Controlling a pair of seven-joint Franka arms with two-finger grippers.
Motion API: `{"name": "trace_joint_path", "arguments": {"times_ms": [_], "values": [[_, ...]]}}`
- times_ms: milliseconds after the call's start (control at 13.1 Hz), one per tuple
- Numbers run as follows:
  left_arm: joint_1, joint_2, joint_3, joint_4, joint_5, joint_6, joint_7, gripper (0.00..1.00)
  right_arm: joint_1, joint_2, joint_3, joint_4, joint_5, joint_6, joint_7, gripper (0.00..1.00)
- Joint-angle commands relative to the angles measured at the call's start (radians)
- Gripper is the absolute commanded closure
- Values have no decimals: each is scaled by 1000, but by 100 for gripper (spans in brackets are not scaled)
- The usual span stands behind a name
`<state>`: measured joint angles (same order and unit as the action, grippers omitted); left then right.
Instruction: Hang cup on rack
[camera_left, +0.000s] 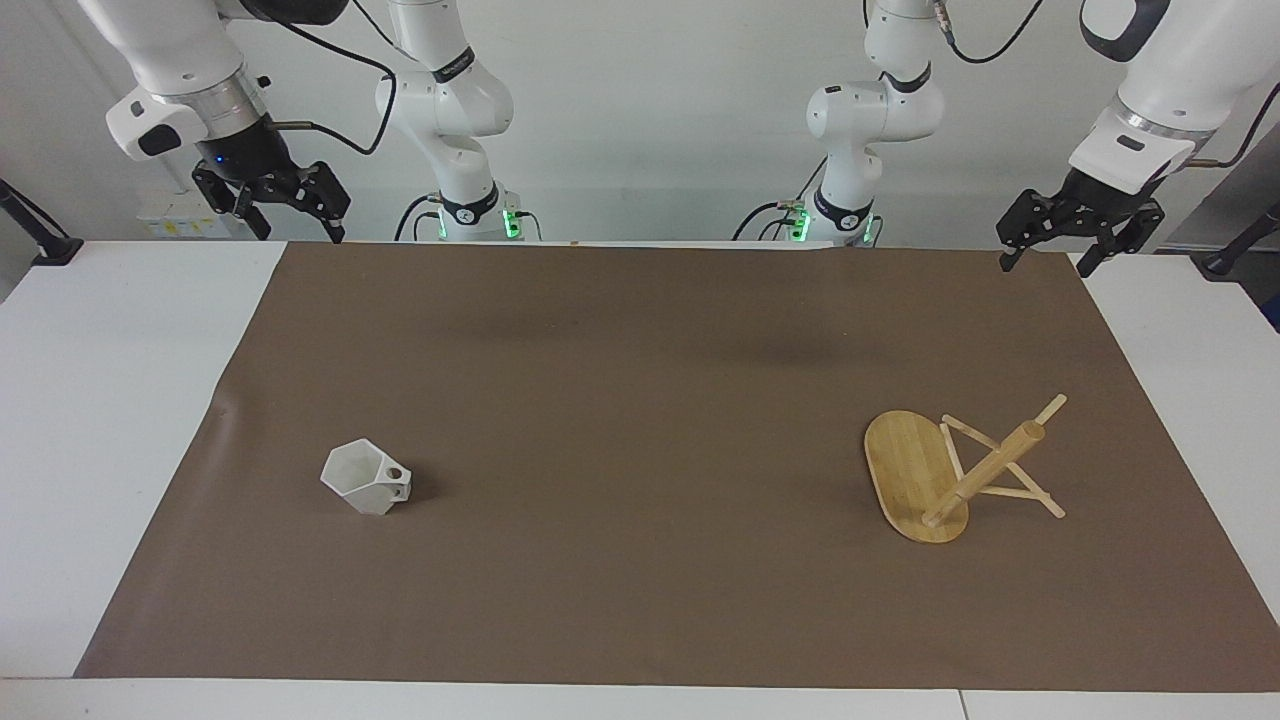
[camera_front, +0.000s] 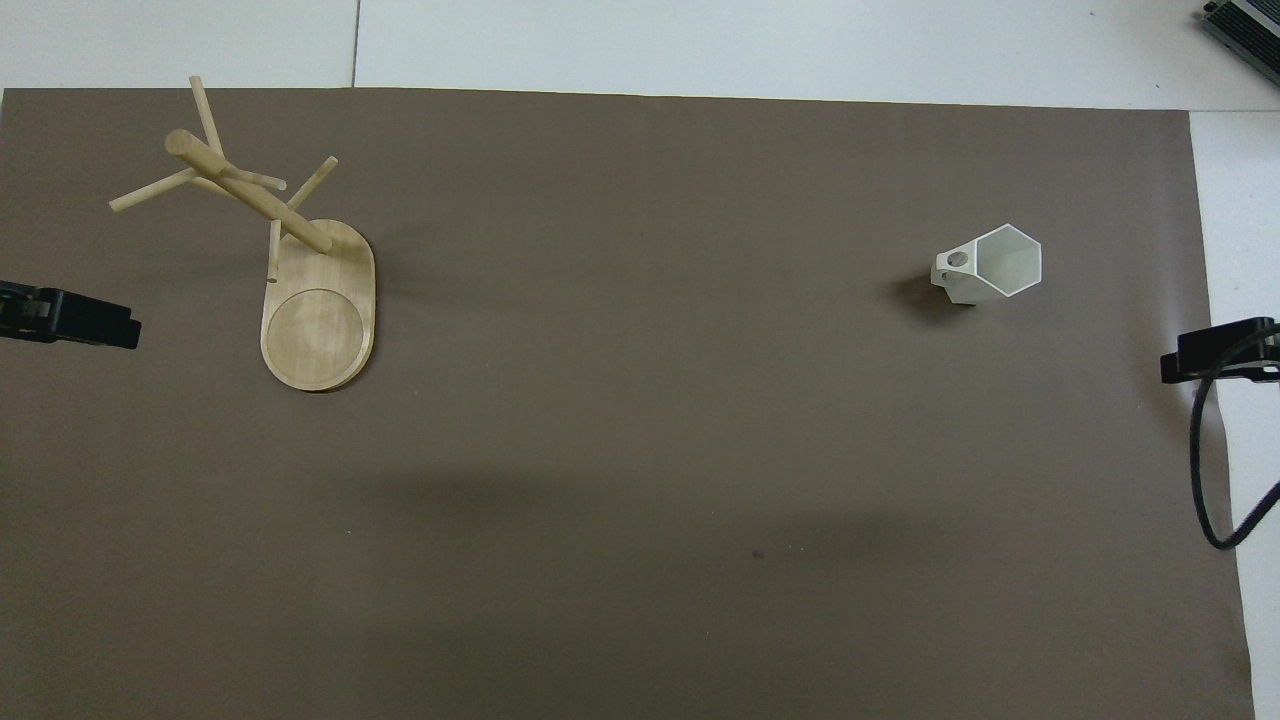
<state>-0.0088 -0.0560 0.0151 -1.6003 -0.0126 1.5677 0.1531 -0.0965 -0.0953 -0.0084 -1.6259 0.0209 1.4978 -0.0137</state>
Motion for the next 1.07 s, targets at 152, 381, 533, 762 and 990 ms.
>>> {"name": "trace_joint_path", "arguments": {"times_ms": [152,381,533,762,990], "values": [[-16,4,48,22,-9,-43,14,0,3,-12,-18,-19,-10,18,-23,0],[-14,-4,46,16,-7,-48,2,0,3,-30,-21,-57,-12,24,-44,0],[-14,-7,45,14,-6,-49,-26,0,1,-59,-30,-138,-12,158,-107,0],[-20,-8,42,10,-3,-51,-59,0,1,-66,-82,-238,-12,347,-169,0],[-20,-8,40,5,-3,-46,-64,0,1,-9,-82,-273,-12,461,-164,0]]}}
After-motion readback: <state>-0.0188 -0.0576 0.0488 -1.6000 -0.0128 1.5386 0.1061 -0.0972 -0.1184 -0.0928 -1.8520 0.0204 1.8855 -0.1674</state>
